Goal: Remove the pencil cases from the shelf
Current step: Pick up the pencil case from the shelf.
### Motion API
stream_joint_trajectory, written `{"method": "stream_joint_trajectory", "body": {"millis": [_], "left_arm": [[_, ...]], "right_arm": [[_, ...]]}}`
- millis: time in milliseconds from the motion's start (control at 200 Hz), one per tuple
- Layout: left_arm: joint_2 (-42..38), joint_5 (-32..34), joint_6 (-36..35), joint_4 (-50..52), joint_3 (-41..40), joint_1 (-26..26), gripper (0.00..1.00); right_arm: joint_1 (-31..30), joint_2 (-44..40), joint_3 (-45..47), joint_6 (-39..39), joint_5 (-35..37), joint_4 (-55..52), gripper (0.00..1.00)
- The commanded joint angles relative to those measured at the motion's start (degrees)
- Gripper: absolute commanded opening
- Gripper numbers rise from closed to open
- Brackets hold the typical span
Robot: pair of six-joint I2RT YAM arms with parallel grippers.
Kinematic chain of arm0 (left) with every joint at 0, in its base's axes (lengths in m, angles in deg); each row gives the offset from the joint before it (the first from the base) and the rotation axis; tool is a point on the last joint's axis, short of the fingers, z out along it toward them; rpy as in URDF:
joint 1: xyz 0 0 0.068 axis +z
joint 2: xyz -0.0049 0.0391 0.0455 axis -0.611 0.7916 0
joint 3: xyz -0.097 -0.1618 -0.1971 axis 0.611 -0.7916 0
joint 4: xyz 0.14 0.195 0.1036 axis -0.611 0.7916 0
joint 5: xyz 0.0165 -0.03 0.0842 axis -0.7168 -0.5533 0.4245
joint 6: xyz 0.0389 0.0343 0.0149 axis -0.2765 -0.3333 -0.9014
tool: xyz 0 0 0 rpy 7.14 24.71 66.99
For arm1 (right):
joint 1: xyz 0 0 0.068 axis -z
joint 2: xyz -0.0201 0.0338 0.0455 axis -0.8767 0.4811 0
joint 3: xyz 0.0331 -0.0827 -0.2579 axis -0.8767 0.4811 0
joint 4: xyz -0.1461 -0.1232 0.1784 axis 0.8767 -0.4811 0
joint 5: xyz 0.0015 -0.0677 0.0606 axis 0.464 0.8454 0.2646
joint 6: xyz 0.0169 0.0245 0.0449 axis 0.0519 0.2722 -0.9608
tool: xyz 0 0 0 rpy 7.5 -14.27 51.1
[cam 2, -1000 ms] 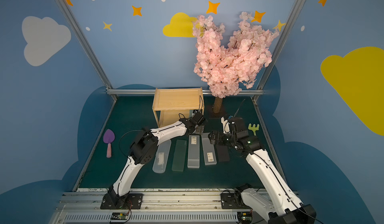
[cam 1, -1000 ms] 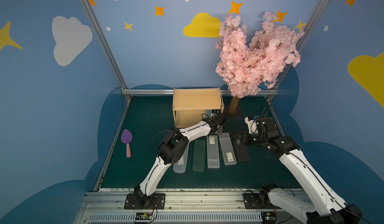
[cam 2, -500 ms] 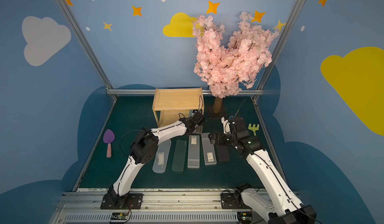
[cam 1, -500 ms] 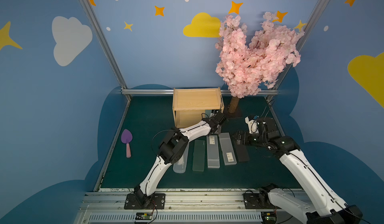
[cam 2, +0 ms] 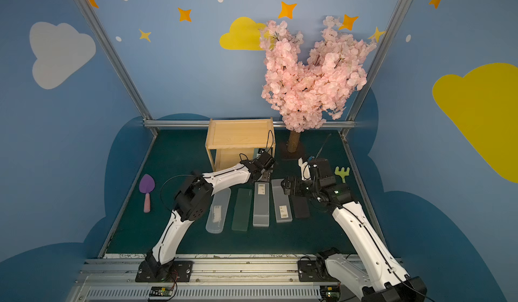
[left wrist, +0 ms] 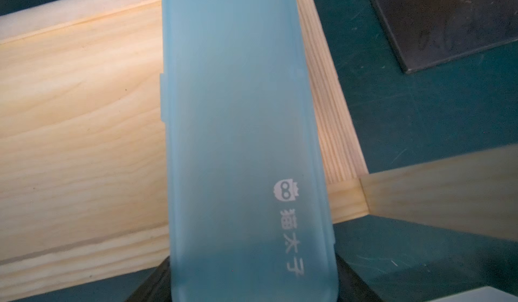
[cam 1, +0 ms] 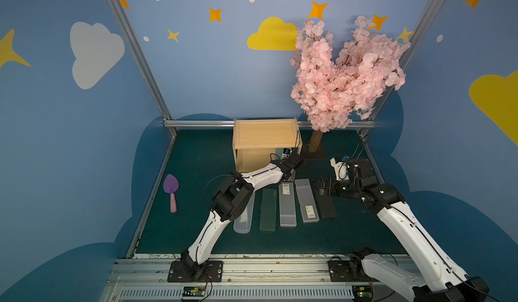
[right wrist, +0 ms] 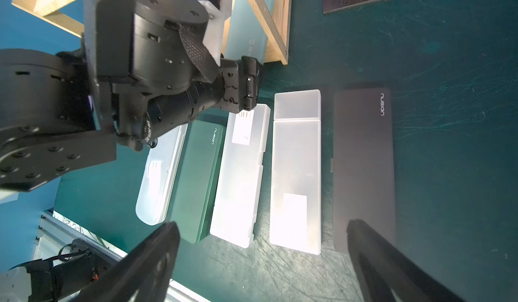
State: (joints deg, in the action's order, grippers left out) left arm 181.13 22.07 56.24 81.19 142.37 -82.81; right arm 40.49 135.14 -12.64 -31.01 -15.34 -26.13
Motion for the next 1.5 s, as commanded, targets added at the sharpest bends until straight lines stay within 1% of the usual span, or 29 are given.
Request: {"method": "stream_joint_trajectory", "body": {"millis": [0, 60, 240, 471, 836, 1026, 1126, 1266, 1397, 1497], "left_arm": [[-1.3, 1.4, -0.3, 2.3, -1.2, 0.8, 0.75], [-1.5, 1.3, -0.3, 2.3, -1.2, 0.9, 0.72], [-3.7, 1.8, -0.8, 3.6, -1.5, 0.7, 0.72], [-10.0, 1.3, -2.1, 7.4, -4.4, 0.9, 0.71], [-24.7, 0.5, -2.0, 11.1, -17.5, 1.1, 0.69], [-31.8, -0.1, -2.1, 10.1, -23.8, 1.1, 0.69], [-32.4, -0.5, -3.1, 9.1, -25.4, 1.1, 0.69], [-29.8, -2.8, -4.7, 5.6, -27.1, 1.4, 0.69], [-27.3, -4.3, -4.3, 3.8, -27.4, 1.8, 0.69], [-27.6, -5.3, -3.9, 3.1, -28.4, 1.9, 0.69]], "right_arm": [[0.2, -1.2, -1.2, 0.4, -0.4, -1.8, 0.98], [0.2, -1.3, -1.4, 0.4, -0.3, -2.0, 0.98], [0.2, -1.7, -1.3, 0.2, -0.3, -2.2, 0.98], [0.1, -1.7, -0.2, -0.6, -1.2, -0.5, 0.98], [0.0, -1.8, 0.4, -1.7, -2.3, 1.0, 0.98], [-0.2, -2.3, 0.7, -2.2, -2.5, 1.1, 0.98], [-0.3, -2.6, 0.7, -2.5, -2.5, 1.1, 0.98], [-0.6, -2.9, 0.2, -2.6, -2.4, 0.7, 0.98], [-0.9, -3.2, 0.0, -2.6, -2.0, -0.1, 0.98], [-1.3, -3.2, -0.3, -2.5, -1.4, -0.6, 0.98]]}}
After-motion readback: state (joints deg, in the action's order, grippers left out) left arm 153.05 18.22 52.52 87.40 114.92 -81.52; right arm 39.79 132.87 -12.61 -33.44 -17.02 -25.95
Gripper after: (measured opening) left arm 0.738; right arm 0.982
